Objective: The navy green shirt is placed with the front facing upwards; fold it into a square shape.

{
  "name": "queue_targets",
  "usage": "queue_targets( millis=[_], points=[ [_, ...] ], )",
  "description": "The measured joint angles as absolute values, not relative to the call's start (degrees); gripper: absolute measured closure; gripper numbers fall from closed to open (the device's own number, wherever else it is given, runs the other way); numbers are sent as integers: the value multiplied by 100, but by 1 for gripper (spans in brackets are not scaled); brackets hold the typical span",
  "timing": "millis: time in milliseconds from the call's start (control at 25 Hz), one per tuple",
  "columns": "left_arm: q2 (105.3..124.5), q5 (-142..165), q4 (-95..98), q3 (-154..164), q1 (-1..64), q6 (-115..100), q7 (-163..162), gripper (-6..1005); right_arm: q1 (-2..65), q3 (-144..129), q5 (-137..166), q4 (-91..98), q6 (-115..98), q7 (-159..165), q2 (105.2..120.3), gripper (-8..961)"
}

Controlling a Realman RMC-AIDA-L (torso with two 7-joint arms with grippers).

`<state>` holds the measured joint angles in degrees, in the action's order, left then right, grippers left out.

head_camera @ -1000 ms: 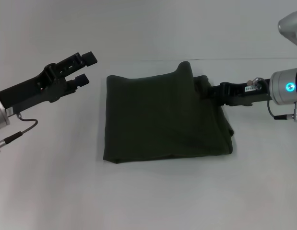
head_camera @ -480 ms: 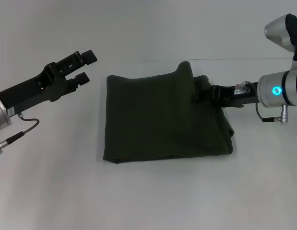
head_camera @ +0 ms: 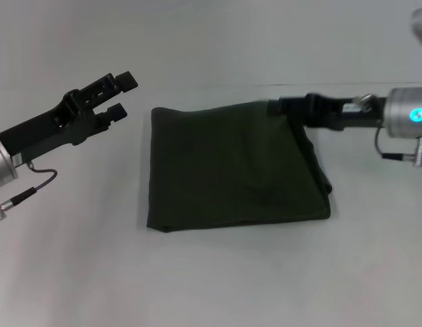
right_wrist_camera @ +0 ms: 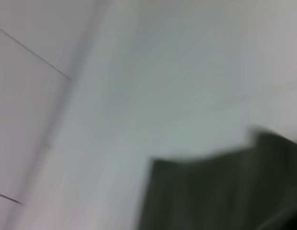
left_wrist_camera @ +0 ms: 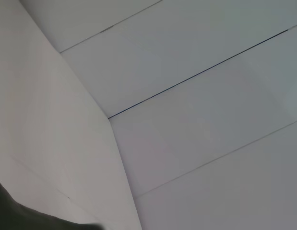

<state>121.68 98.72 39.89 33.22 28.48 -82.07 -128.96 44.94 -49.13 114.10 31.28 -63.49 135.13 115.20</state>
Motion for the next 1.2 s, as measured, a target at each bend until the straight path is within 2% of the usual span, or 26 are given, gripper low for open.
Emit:
queue_targets(
  millis=[160,240,440,560,800,1000,1200],
  points=[
    [12165,9868,3990,3322,2835,-8210,-12895,48,3927,-4740,10612,3804,-6799,13263,11508,283],
    [12163,9865,3989,3322,2826,-8217,-12898,48,3694,-4711,10622,4105,-6722,13413,11449,284],
    [12155,9859,3990,3316,2821,-8248,-12903,48,3660,-4691,11057,3884,-6247,13770,11043,285],
    [12155,9859,3991,3314,2814,-8255,-12904,48,3624,-4678,11184,3769,-6182,13811,10933,285],
    [12164,9969,3989,3326,2732,-8264,-12916,49,3251,-4525,11284,3783,-6485,13737,10890,284],
    [12154,10306,3999,3320,2658,-8281,-13090,49,2787,-3407,11197,3784,-7614,13115,10883,285],
    [12168,10733,4003,3353,2636,-8379,-13467,48,2461,-2641,11175,3770,-8704,12595,10940,285]
  ],
)
